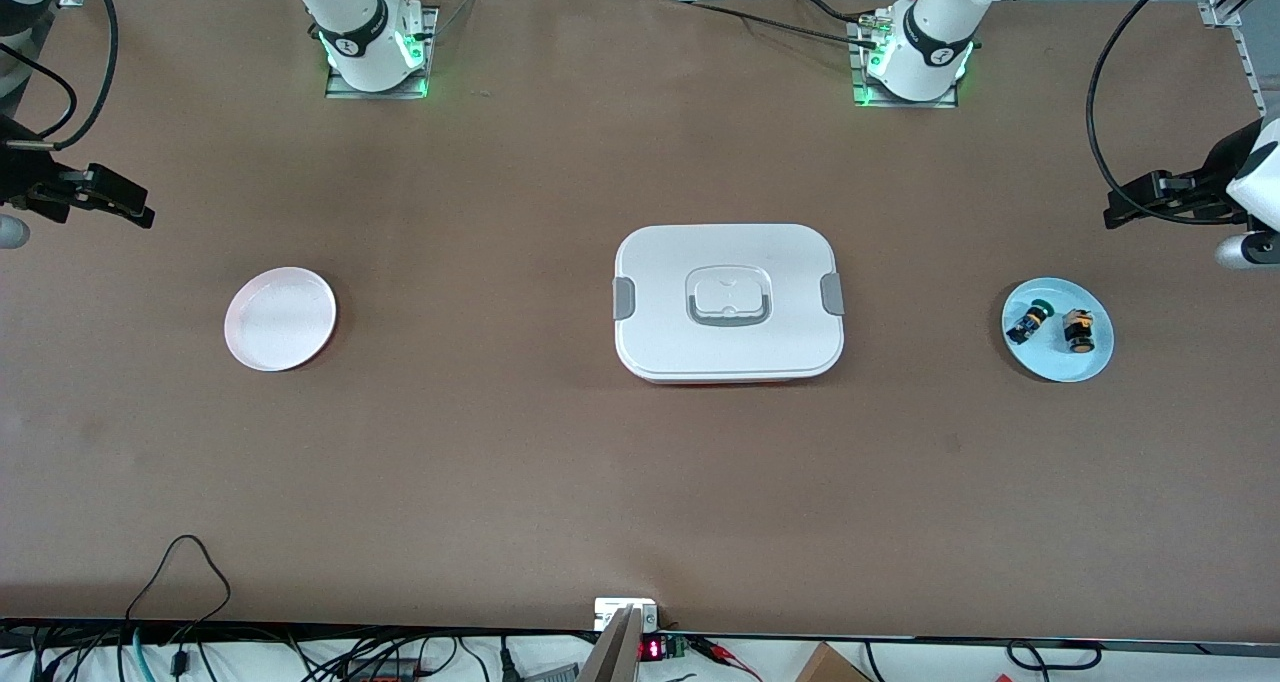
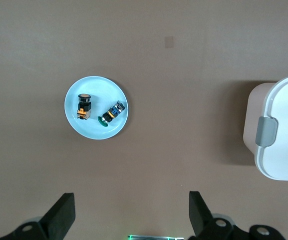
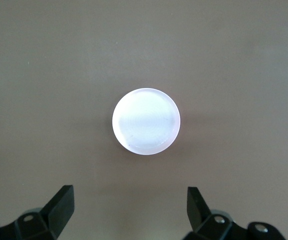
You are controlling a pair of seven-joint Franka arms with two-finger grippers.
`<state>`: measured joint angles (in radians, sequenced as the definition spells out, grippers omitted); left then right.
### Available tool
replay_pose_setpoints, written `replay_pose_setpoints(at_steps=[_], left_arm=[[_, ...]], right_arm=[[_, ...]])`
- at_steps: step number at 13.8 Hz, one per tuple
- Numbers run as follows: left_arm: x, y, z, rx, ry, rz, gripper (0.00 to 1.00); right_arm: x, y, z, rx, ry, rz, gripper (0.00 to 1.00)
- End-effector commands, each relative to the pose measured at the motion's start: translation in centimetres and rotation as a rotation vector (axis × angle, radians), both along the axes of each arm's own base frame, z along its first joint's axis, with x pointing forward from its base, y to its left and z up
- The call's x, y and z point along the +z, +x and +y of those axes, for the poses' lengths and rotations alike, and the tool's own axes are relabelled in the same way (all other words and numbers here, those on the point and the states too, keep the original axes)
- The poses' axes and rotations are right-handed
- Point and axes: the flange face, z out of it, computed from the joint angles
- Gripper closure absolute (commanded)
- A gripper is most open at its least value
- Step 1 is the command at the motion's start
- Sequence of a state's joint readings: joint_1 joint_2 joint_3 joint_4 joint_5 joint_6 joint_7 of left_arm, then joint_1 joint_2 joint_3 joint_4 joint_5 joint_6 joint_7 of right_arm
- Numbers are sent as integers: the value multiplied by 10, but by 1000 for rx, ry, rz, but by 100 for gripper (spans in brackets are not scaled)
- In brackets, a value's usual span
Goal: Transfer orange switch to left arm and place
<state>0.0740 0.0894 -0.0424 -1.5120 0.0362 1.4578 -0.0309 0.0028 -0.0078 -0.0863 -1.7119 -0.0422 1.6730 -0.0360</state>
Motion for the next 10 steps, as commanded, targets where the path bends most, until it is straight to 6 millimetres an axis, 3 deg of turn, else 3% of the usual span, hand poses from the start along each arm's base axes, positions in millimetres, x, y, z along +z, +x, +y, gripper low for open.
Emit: replay_pose_setpoints(at_steps=[1, 10], left_arm=[[6, 5, -2, 7, 11, -9, 0], [5, 5, -2, 7, 11, -9, 0]], right_arm=[[6, 2, 2, -4, 12, -6, 0], [10, 6, 1, 7, 12, -12, 0]])
